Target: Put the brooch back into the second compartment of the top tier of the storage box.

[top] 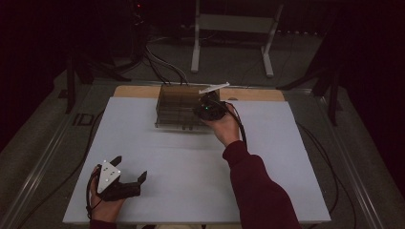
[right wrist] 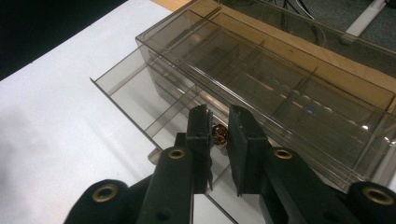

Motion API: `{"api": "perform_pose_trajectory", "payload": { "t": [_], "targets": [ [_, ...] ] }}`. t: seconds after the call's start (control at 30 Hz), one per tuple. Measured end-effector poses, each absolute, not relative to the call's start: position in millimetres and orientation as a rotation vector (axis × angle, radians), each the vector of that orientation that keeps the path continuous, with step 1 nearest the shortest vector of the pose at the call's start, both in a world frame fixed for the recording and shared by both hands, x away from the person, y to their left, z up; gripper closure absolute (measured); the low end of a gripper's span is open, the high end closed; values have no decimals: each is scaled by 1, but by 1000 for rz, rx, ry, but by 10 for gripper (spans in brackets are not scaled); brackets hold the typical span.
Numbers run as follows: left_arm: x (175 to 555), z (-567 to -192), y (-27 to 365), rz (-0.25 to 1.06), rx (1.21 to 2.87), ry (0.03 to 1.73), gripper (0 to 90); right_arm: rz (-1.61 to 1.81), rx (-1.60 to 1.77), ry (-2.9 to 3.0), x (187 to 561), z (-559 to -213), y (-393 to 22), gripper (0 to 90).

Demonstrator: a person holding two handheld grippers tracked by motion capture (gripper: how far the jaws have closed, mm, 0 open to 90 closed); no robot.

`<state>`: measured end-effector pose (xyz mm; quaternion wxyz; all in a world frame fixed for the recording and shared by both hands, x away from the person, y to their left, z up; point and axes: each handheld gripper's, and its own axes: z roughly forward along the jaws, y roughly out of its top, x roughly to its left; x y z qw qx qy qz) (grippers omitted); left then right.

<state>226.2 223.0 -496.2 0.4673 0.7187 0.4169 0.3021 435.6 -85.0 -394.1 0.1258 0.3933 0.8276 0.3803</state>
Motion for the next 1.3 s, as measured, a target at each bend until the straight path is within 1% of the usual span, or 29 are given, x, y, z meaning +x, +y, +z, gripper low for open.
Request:
{"api": "perform_pose_trajectory", "payload": {
  "t": [0.47, 1.3],
  "targets": [
    [226, -496, 224, 744, 1766, 1021, 7, 1087, 1127, 2434, 434, -401, -70, 796],
    [226, -496, 224, 741, 1766, 1019, 7, 1018, 1153, 2464, 440, -425, -52, 795]
  ]
}}
